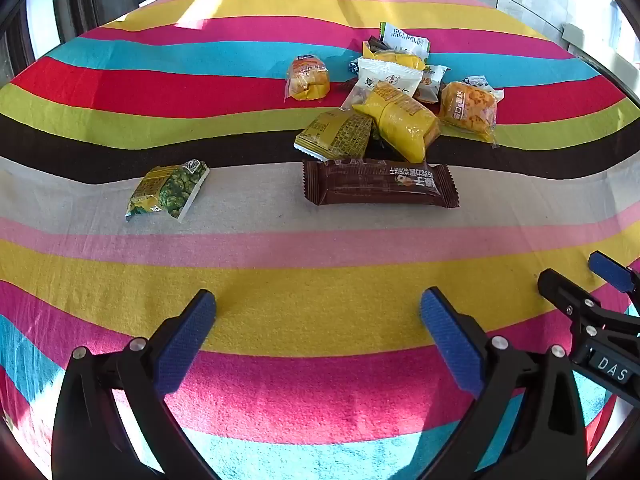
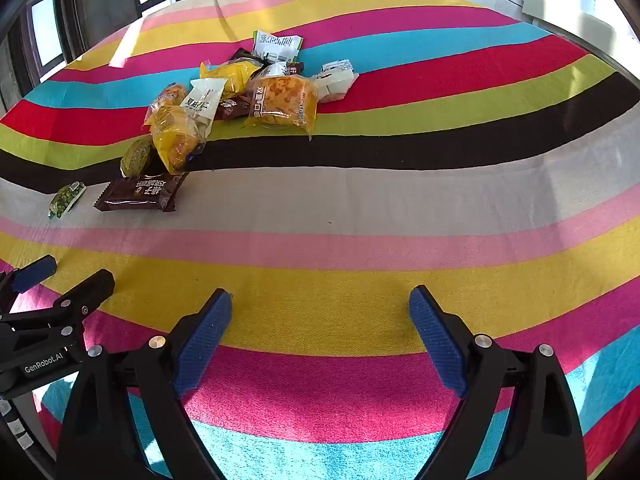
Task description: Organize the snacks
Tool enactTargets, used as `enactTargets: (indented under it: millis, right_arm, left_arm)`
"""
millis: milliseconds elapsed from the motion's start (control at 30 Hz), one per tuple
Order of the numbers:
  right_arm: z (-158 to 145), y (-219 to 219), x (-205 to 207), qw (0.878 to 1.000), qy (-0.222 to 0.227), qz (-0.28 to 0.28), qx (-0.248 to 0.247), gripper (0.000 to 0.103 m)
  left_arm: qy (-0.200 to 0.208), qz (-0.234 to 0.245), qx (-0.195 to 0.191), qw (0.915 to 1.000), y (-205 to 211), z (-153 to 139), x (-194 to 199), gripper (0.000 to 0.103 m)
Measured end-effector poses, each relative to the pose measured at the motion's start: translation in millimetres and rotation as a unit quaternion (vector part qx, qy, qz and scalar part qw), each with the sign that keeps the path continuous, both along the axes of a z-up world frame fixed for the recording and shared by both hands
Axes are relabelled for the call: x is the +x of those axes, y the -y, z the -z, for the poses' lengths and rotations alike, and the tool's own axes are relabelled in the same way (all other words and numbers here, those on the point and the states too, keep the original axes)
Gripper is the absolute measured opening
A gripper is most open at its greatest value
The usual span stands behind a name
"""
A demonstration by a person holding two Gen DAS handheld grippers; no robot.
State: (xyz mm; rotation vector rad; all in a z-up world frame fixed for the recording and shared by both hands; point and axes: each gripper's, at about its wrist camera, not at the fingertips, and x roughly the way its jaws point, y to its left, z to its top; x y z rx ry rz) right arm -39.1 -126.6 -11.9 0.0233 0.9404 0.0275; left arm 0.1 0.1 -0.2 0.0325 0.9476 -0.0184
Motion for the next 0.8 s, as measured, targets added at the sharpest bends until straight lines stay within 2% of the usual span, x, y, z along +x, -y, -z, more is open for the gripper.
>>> enactTargets:
  millis: [800]
  right_arm:
    - [-1.2,2.6,-0.6,1.000,0.004,0.000,0.002,0.087]
  left_arm:
    - [0.002,0.000,0.001,1.0000,1.7,-0.9,1.7,0.102]
